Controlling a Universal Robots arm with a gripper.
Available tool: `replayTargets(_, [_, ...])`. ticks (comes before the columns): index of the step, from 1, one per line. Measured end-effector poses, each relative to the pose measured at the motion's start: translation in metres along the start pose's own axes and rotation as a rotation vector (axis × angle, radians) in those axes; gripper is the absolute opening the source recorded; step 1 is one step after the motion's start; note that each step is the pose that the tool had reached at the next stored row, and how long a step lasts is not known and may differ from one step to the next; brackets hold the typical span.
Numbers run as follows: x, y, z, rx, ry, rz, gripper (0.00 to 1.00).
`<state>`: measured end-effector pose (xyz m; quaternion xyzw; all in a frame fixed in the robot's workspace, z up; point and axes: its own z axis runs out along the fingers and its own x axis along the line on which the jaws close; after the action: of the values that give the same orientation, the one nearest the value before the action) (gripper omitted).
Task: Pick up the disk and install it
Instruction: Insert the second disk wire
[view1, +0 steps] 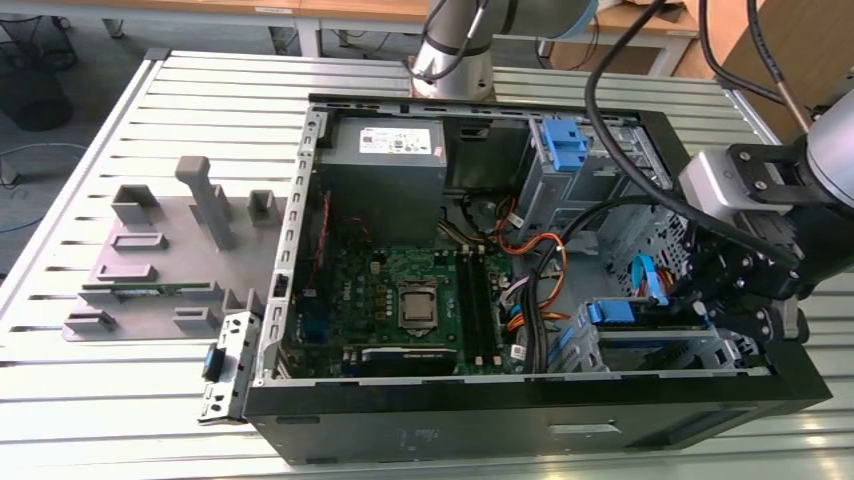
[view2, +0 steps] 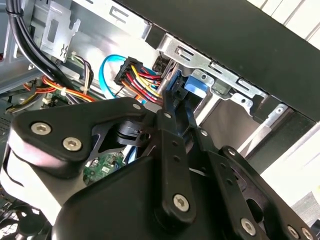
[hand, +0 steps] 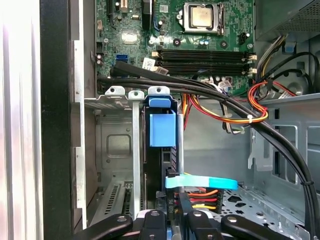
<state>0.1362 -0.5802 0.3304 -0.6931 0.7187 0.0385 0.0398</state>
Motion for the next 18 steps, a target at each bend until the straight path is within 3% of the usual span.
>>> replayTargets(10, [-0.0031,0.0000,-0.0279,0.0000,0.0000,0.000,0.24])
replayTargets(16, [-0.0032,0.0000,-0.0289,-0.0001,-0.0002,0.000,0.24])
replayTargets(18, [-0.0033,-0.0001,-0.0289,-0.0070,0.0003,0.001,0.24])
